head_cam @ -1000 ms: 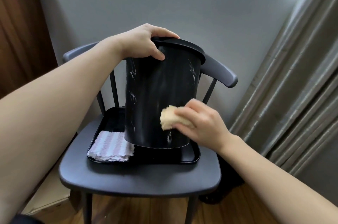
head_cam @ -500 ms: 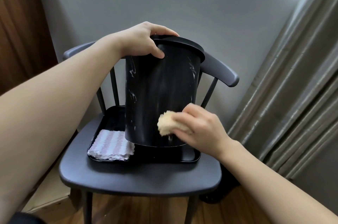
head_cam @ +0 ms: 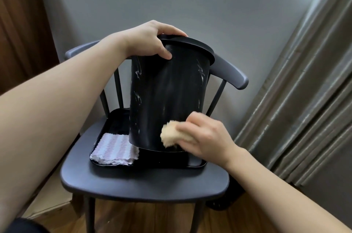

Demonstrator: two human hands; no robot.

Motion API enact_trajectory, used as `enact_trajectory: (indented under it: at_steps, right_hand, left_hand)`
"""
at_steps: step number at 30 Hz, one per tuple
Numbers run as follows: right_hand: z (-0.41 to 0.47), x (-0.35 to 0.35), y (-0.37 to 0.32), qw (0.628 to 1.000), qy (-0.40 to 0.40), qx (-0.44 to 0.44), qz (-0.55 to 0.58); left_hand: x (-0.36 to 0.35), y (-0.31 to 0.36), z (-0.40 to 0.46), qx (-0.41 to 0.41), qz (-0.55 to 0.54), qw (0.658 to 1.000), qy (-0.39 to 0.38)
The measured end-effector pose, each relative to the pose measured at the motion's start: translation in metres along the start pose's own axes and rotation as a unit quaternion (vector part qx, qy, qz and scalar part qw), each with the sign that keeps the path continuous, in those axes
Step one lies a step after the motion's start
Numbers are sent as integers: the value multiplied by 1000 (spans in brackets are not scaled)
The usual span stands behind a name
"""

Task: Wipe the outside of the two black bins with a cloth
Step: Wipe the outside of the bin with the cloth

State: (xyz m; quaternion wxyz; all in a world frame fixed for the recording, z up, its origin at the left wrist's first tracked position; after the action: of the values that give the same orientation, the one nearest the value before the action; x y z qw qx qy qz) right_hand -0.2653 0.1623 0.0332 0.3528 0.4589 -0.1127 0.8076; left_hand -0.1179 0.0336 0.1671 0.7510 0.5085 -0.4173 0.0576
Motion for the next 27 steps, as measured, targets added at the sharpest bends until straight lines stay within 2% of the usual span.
enact_trajectory:
  at_steps: [3,5,11,13,18,20,24,27]
  right_hand:
    - [12,18,21,992,75,-93,26]
    - [10,15,21,989,87,-107,43]
    - [-21,-16,-17,999,-19,8,25]
    - [-15,-11,-15,1000,-14,7,-5]
    - [1,12,14,987,81,-136,22]
    - [-5,2,5,991,62,-117,36]
    - [-24,-25,-21,998,-54,-8,29]
    - [-19,-17,-12,999,-40,-11,20]
  left_hand:
    - [0,0,0,0,3,1000,3]
    - [0,-1,0,0,1,1000,3]
    - [0,-1,0,-2,5,1000,-5]
    - [1,-2,0,-3,8,1000,-4]
    - [3,-4,1,-6,6,1000,1]
    - [4,-6,0,-4,0,1000,0]
    - [5,-8,-2,-3,-7,1000,-2]
    - [6,-10,-3,-3,0,1000,4]
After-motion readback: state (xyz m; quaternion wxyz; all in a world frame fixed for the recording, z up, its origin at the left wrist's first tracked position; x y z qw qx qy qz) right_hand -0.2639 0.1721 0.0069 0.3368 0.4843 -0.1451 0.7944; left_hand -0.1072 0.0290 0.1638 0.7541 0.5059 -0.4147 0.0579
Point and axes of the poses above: each hand's wrist, its own z-axis towards the middle knuckle, its own x-axis out of the back of the hand, y = z × x, the point moved 8 cm from there along z, towards the middle knuckle, and after that the axes turned 11 degrees about -y, right-handed, at the moved point
